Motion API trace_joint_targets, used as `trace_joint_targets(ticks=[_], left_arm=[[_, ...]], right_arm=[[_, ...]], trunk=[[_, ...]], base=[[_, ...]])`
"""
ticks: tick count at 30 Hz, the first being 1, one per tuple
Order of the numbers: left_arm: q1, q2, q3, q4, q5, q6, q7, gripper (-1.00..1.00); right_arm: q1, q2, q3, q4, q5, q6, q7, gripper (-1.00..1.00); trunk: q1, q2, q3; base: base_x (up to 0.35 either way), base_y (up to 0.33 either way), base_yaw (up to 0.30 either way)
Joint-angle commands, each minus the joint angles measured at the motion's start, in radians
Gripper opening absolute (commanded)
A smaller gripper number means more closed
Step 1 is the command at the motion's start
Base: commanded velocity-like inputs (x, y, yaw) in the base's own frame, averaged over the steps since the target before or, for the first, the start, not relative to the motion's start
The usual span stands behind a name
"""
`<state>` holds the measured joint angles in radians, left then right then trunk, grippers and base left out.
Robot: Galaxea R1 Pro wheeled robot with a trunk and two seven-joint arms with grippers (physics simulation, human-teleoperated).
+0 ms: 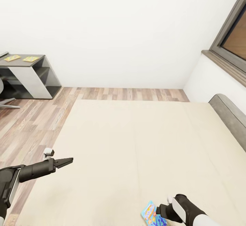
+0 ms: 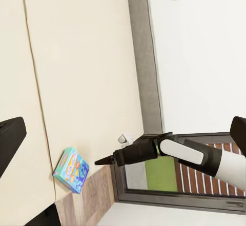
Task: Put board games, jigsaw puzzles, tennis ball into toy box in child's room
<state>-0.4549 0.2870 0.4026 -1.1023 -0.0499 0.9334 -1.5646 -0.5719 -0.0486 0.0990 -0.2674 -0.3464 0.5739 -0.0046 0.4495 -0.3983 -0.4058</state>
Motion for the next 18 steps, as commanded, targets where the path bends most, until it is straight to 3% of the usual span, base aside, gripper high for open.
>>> trace_joint_targets(ticks=[1, 11, 18], left_arm=[[-0.001, 0.000, 0.001, -0.001, -0.005, 0.010, -0.006, 1.00], [-0.001, 0.000, 0.001, -0.001, -0.005, 0.010, -0.006, 1.00], [-0.001, 0.000, 0.001, -0.001, -0.005, 0.009, -0.006, 1.00]], right_arm=[[0.000, -0.001, 0.008, -0.001, -0.006, 0.005, 0.004, 1.00], [0.000, -0.004, 0.007, -0.001, -0.008, 0.004, 0.013, 1.00], [0.000, -0.035, 0.007, -0.001, -0.008, 0.004, 0.015, 1.00]], trunk=[[0.000, -0.002, -0.003], [0.000, -0.002, -0.019], [0.000, -0.002, -0.030]], base=[[0.000, 0.000, 0.000], [0.000, 0.000, 0.000], [0.000, 0.000, 0.000]])
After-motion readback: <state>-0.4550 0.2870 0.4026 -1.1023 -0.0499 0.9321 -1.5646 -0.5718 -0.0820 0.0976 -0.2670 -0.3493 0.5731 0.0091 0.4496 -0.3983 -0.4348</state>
